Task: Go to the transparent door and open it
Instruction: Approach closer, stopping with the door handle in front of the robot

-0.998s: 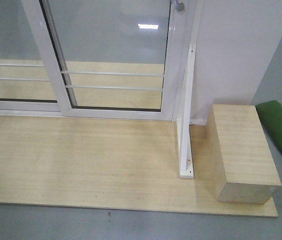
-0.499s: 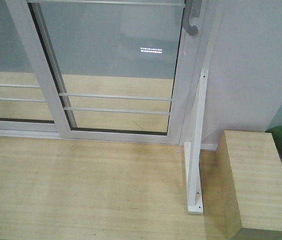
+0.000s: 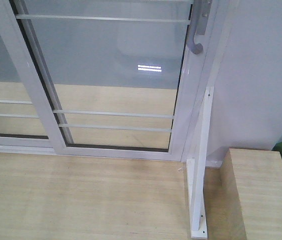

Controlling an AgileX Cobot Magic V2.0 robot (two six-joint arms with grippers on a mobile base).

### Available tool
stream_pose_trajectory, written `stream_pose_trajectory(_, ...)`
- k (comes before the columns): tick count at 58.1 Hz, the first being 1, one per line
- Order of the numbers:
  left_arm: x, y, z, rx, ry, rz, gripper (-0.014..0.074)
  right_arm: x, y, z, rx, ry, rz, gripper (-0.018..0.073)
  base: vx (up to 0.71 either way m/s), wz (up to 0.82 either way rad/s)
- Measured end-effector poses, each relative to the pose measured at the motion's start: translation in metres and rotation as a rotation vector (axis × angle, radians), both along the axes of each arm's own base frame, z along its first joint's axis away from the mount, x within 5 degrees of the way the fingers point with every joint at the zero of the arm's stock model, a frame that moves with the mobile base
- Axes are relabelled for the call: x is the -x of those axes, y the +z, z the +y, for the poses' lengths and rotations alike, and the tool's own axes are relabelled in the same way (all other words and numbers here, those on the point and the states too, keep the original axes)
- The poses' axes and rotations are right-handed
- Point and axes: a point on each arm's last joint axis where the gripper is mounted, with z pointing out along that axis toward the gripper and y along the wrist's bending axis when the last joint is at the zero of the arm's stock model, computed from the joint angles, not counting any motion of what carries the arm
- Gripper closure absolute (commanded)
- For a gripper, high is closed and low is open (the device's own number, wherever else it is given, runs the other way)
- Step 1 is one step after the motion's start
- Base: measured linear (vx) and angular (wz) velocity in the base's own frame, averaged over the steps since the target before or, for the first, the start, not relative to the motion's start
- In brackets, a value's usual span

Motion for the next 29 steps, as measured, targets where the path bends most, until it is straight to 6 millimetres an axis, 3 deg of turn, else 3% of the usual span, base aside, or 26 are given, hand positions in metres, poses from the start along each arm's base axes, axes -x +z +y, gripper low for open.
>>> stream_pose_trajectory(29, 0.0000, 0.0000, 0.0000, 0.000, 0.000, 0.000, 0.0602, 0.0000, 0.0000, 0.0000, 0.000, 0.000, 0.000, 0.0567, 0.10, -0.01)
